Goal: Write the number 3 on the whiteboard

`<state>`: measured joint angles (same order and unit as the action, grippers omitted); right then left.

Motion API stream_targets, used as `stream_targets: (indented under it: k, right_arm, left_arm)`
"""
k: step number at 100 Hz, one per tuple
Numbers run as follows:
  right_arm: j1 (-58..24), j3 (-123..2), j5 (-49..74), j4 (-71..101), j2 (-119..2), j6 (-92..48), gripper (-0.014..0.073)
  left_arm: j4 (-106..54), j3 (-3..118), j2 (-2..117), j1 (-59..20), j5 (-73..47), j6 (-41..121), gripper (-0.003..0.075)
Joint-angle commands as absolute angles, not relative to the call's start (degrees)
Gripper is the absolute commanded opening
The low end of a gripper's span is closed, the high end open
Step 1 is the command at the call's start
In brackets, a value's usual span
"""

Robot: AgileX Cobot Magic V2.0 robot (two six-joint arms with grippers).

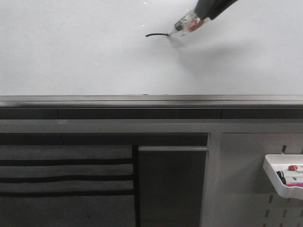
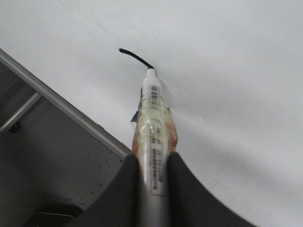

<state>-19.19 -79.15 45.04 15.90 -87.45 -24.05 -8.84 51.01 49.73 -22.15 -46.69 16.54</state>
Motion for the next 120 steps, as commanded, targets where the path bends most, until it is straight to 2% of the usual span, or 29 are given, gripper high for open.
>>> stream_targets:
  k: [1,24,43,57,70,85,99,120]
  right_arm:
    - [-18.3,-79.3,44.8,14.4,-85.2,-23.2,-0.0056]
    - [-23.5,-75.7,34.4,14.8,-87.7,-23.2,-0.0056]
    - [-21.2,-76.0,40.5,11.1,-86.2,-20.9,-0.0056]
    - [-20.1,-71.6,42.8,12.3,-83.8,-20.8,-0.0056]
    - [-23.5,-68.5,34.8,15.1,-85.1,-20.8,-0.0056]
    - [-28.1,-71.0,28.9,15.2,-87.8,-20.8,-0.0056]
    - [-31.1,-74.5,37.1,15.3,-86.0,-21.6,-0.0056]
    - [-36.6,-70.6,45.1,15.3,-73.9,-28.3,-0.0056]
  left_arm:
    - [-9.8,52.6,49.5,-21.8,-43.3,16.1,0.041]
    - [-9.8,52.6,49.5,-21.8,-43.3,16.1,0.041]
    - [-9.8,52.6,49.5,-21.8,-44.9,16.1,0.041]
    - [-9.6,52.6,49.5,-21.8,-45.0,16.1,0.041]
    - [-9.6,52.6,49.5,-21.8,-46.2,16.1,0.041]
    - [-9.4,52.6,49.5,-21.8,-46.0,16.5,0.041]
    - [-9.4,52.6,49.5,-21.8,-46.0,16.8,0.041]
    - [-9.4,52.6,49.7,-21.8,-47.6,21.2,0.041]
